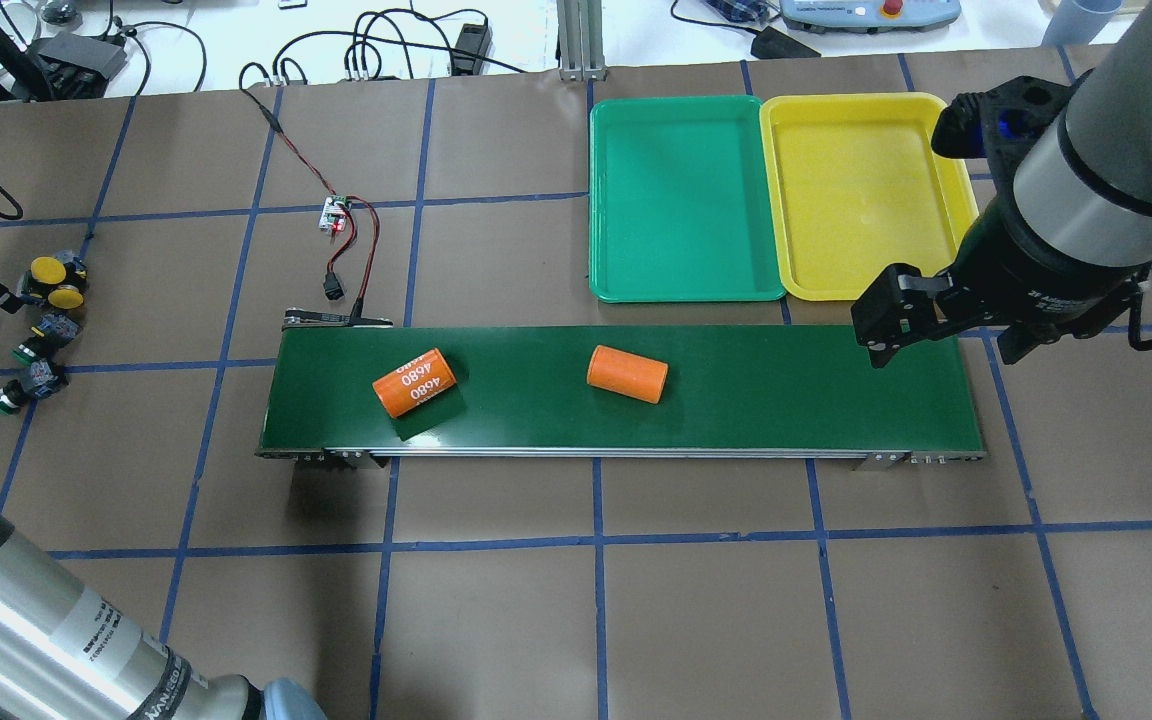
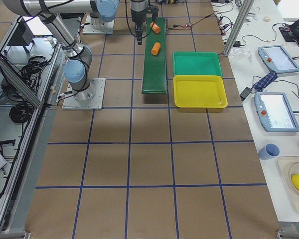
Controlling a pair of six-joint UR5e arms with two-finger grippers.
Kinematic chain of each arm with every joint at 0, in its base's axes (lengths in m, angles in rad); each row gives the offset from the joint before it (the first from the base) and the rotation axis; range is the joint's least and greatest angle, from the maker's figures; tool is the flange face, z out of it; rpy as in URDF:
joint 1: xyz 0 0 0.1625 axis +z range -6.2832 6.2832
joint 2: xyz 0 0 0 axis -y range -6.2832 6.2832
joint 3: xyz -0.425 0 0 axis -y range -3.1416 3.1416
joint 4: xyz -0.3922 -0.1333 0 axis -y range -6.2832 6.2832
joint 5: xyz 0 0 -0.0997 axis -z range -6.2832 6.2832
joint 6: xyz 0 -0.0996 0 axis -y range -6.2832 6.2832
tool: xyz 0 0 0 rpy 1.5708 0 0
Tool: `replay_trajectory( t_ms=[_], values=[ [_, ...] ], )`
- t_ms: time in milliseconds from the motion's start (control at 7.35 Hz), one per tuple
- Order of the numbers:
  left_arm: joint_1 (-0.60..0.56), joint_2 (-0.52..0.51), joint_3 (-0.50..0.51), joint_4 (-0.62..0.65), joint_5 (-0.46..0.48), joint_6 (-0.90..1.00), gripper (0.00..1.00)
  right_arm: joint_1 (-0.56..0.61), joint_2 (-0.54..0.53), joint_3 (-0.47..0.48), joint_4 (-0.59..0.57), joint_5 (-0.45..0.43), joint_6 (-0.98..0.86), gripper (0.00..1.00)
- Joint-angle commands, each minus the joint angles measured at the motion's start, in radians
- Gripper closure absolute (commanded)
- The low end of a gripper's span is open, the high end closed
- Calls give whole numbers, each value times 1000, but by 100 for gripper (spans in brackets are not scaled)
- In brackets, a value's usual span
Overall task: Sort buttons by color to trays
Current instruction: 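Return the left gripper and grasp a yellow-capped button switch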
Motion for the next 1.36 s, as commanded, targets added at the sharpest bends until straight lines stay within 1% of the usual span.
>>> replay_trajectory(
  t_ms=[0, 136, 408, 545, 681, 817, 953, 1089, 1225],
  values=[
    [-1, -12, -3, -4, -10, 117, 0, 0, 0, 0, 1, 2, 2, 0],
    [-1, -11, 0, -6, -12, 162, 0, 1, 1, 0, 1, -1, 0, 0],
    [-1, -21, -1, -4, -79, 208, 0, 0, 1, 0, 1, -1, 5, 0],
    [-12, -23, -3, -4, -79, 205, 0, 0, 1, 0, 0, 1, 9, 0],
    [-11, -23, -3, -4, -78, 202, 16, 0, 1, 0, 1, -1, 2, 0],
    [-11, -24, -1, -4, -73, 193, 56, 0, 1, 0, 1, 1, 3, 0],
    [-9, -24, 2, -3, -75, 191, 81, 0, 0, 0, 3, -1, 9, 0],
    [-9, -15, 7, -6, -73, 190, 92, 1, 0, 2, 3, -1, 9, 0],
    [-11, 4, 8, -39, -75, 190, 100, 1, 0, 2, 3, -1, 3, 0]
  ],
)
